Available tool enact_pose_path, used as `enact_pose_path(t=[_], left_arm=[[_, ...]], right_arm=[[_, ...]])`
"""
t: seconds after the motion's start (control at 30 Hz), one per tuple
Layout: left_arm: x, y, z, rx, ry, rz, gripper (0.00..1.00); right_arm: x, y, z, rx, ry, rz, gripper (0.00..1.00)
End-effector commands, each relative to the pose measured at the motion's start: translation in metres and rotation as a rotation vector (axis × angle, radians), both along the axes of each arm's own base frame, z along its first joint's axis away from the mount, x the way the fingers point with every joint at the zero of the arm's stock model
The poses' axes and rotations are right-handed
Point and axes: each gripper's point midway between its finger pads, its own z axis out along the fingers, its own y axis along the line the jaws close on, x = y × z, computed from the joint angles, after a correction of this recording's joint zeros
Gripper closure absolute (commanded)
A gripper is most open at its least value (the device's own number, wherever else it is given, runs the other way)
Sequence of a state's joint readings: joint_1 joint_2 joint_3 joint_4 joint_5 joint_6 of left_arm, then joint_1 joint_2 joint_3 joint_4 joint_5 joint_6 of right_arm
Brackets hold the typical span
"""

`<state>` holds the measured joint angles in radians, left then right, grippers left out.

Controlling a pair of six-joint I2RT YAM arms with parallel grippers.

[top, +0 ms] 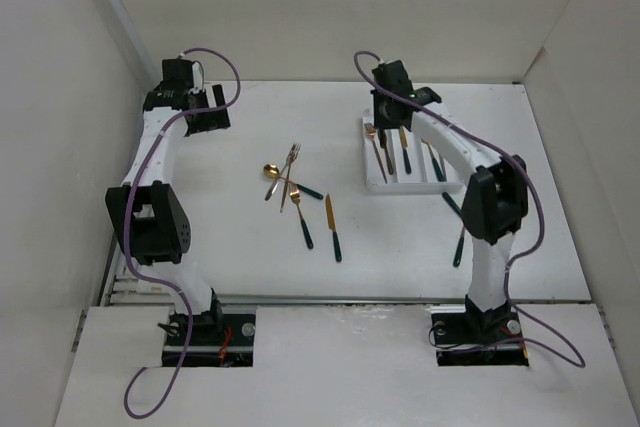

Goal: Sort the eating utensils into containers

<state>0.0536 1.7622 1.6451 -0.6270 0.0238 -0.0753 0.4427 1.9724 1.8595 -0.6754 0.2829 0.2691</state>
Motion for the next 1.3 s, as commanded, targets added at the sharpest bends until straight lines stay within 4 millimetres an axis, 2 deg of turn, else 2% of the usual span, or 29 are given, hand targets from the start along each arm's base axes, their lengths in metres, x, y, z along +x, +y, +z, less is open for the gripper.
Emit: enact_pose_path(t=[0.0,0.07,0.1,0.13,0.33,0.37,0.43,0.47,0.5,0.53,0.57,0.63,0.67,0.77,0.8,0.83,0.87,0.9,0.93,0.97,1.03,1.07,1.2,1.27], left_arm=[[-0.006,0.012,0.02,0.027,-0.041,0.027,0.0],[-0.006,0.012,0.02,0.027,-0.041,0.027,0.0],[-0.006,0.012,0.02,0.027,-0.041,0.027,0.0],[-0.006,0.012,0.02,0.027,-0.041,0.027,0.0],[-0.006,0.017,0.016,0.026,-0.032,0.036,0.0],[-0.004,0.017,0.019,0.027,-0.041,0.036,0.0],[-0.004,0.016,0.019,0.021,-0.042,0.043,0.0],[-0.006,0.016,0.018,0.02,-0.033,0.043,0.0],[-0.004,0.016,0.022,0.021,-0.042,0.043,0.0],[-0.004,0.016,0.022,0.021,-0.042,0.043,0.0],[-0.004,0.016,0.022,0.021,-0.042,0.043,0.0],[-0.004,0.016,0.022,0.021,-0.042,0.043,0.0],[-0.004,0.016,0.022,0.021,-0.042,0.043,0.0],[-0.004,0.016,0.022,0.021,-0.042,0.043,0.0],[-0.004,0.016,0.022,0.021,-0.042,0.043,0.0],[-0.004,0.016,0.022,0.021,-0.042,0.043,0.0],[-0.004,0.016,0.022,0.021,-0.042,0.043,0.0],[-0.005,0.016,0.026,0.022,-0.051,0.043,0.0],[-0.005,0.016,0.026,0.022,-0.051,0.043,0.0],[-0.005,0.016,0.026,0.022,-0.051,0.043,0.0],[-0.005,0.016,0.026,0.022,-0.051,0.043,0.0],[-0.005,0.015,0.026,0.015,-0.051,0.037,0.0],[-0.006,0.013,0.022,0.007,-0.043,0.031,0.0],[-0.007,0.011,0.026,0.0,-0.052,0.024,0.0]], right_arm=[[0.03,-0.003,-0.001,0.016,-0.04,0.014,1.0],[0.04,-0.006,-0.007,0.014,-0.036,0.004,1.0],[0.039,-0.006,-0.025,-0.012,0.007,0.011,1.0],[0.041,-0.003,-0.03,-0.007,0.016,0.02,1.0],[0.028,-0.005,-0.08,-0.03,0.127,0.025,1.0],[0.028,-0.01,-0.083,-0.026,0.136,0.008,0.97],[0.028,-0.011,-0.083,-0.025,0.134,-0.006,0.81],[0.025,-0.012,-0.085,-0.031,0.148,-0.006,0.69],[0.025,-0.012,-0.08,-0.027,0.138,-0.006,0.63],[0.023,-0.013,-0.076,-0.027,0.139,-0.006,0.61],[0.021,-0.014,-0.066,-0.021,0.124,-0.006,0.61],[0.014,-0.011,-0.059,-0.016,0.111,0.005,0.61],[0.011,-0.006,-0.045,0.005,0.082,0.005,0.61],[0.002,-0.002,-0.032,0.026,0.067,0.016,0.55],[-0.006,0.002,-0.021,0.03,0.056,0.028,0.52],[-0.018,0.019,-0.015,0.026,0.047,0.076,0.5],[-0.03,0.025,-0.018,0.004,0.054,0.091,0.47],[-0.04,0.037,-0.004,0.004,0.017,0.128,0.45],[-0.054,0.048,-0.008,-0.002,0.028,0.163,0.38],[-0.079,0.075,-0.02,-0.011,0.055,0.24,0.36],[-0.107,0.097,-0.036,0.017,0.115,0.266,0.34],[-0.131,0.11,-0.051,0.007,0.16,0.293,0.34],[-0.177,0.143,-0.082,0.045,0.263,0.328,0.34],[-0.193,0.146,-0.102,0.019,0.317,0.31,0.34]])
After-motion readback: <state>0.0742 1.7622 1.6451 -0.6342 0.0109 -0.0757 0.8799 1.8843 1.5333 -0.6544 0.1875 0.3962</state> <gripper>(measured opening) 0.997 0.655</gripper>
